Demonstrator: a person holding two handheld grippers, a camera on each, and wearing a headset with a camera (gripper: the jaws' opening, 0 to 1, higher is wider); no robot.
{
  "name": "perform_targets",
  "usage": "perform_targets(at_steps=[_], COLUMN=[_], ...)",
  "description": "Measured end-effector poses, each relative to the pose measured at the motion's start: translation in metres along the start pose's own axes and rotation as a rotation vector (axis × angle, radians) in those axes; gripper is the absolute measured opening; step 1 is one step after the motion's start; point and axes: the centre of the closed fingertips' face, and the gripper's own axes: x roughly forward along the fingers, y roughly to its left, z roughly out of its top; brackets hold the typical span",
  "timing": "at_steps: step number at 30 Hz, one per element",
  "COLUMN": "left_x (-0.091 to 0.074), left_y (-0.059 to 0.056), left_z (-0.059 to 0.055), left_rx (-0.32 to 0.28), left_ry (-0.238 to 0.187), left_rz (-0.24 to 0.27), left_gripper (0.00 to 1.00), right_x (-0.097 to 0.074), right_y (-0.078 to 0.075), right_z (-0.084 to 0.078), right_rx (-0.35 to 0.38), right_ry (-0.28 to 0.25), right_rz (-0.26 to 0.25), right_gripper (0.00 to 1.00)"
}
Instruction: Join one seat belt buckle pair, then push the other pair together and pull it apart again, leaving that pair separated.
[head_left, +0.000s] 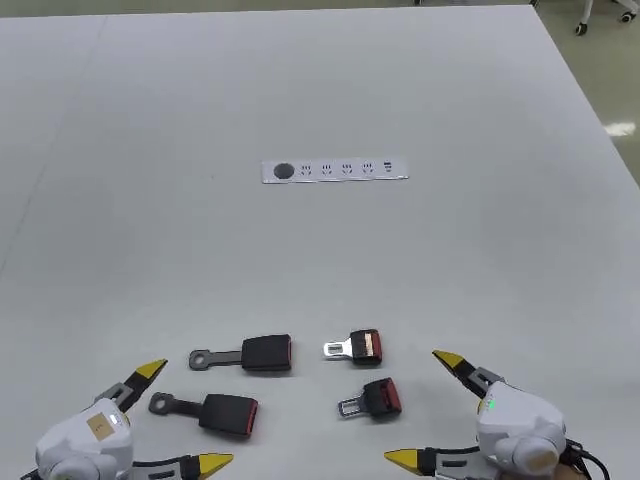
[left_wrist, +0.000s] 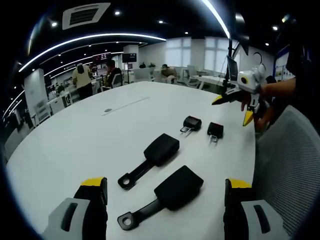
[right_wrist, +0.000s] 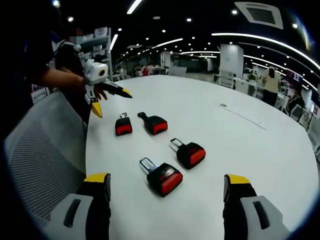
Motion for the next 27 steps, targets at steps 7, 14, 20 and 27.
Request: perform_targets(at_steps=[7, 14, 20, 27], left_x=[-0.0001, 0.0008, 0.0001, -0.0009], left_y=[0.0004, 0.0017, 0.0013, 0.0005], left_z=[-0.0003, -0.0023, -0.0013, 0.0009], left_rx=[0.000, 0.001, 0.002, 0.005], left_ry=[-0.001, -0.001, 0.000, -0.001], left_rz=[0.001, 0.000, -0.002, -0.003], left_gripper=[0.99, 0.99, 0.99, 0.99], right_x=[-0.0004, 0.0003, 0.0010, 0.0009], right_y=[0.0004, 0.0013, 0.0027, 0.0026], right_z=[-0.0008, -0.0001, -0.0001, 0.0005], right_rx=[-0.003, -0.006, -0.008, -0.013], right_ry=[0.002, 0.002, 0.004, 0.005], right_rz=[0.001, 0.005, 0.009, 0.010], right_gripper=[0.95, 0.94, 0.94, 0.94])
